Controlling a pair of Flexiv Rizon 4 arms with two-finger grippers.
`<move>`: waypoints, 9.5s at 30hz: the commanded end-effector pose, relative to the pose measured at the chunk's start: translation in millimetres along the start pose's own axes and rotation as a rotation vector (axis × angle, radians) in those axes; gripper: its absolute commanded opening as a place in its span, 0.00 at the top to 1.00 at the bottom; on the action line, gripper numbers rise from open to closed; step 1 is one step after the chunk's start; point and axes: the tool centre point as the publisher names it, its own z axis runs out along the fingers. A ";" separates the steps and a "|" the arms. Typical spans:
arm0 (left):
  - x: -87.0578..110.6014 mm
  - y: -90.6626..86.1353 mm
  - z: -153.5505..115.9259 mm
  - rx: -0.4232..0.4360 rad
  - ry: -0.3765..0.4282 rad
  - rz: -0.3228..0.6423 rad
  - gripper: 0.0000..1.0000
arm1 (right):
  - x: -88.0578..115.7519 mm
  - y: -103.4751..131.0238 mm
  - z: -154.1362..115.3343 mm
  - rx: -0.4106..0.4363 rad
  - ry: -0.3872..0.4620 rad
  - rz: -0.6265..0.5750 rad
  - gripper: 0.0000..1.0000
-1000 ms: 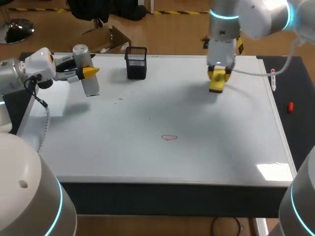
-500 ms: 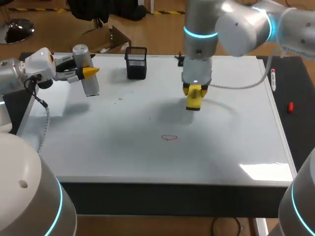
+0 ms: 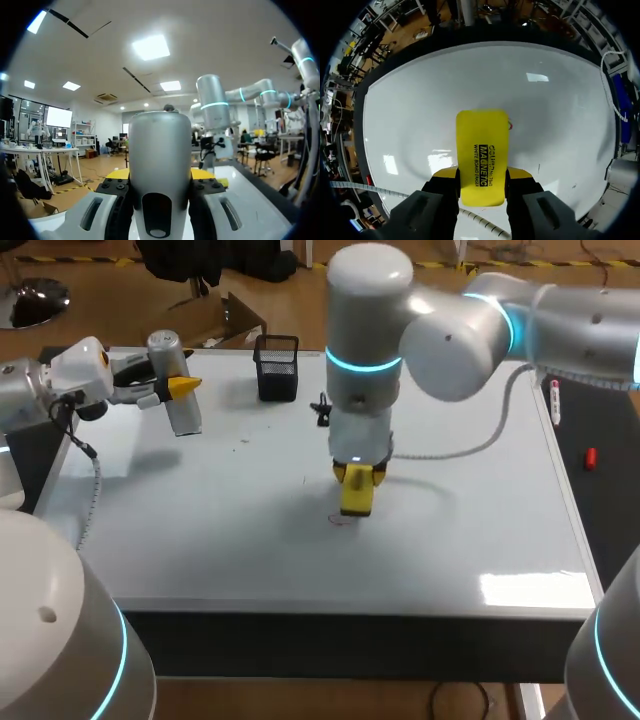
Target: Pick up the inspection probe, press it on each red-marked spot on the whiteboard one by one, put down the probe, pick up the eraser, and wipe off all the red marks.
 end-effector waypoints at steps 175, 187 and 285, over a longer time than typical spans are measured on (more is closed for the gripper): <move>1.3 -2.0 0.3 -0.002 -0.004 0.001 1.00 | -36.8 -280.1 0.5 0.090 0.007 -0.034 0.00; 1.3 -2.0 0.3 -0.002 -0.004 0.001 1.00 | -4.0 -277.2 -48.9 0.110 -0.142 0.164 0.00; -61.0 -50.6 118.4 0.014 0.357 0.070 1.00 | 97.1 -290.8 -159.0 -0.334 -0.635 0.849 0.00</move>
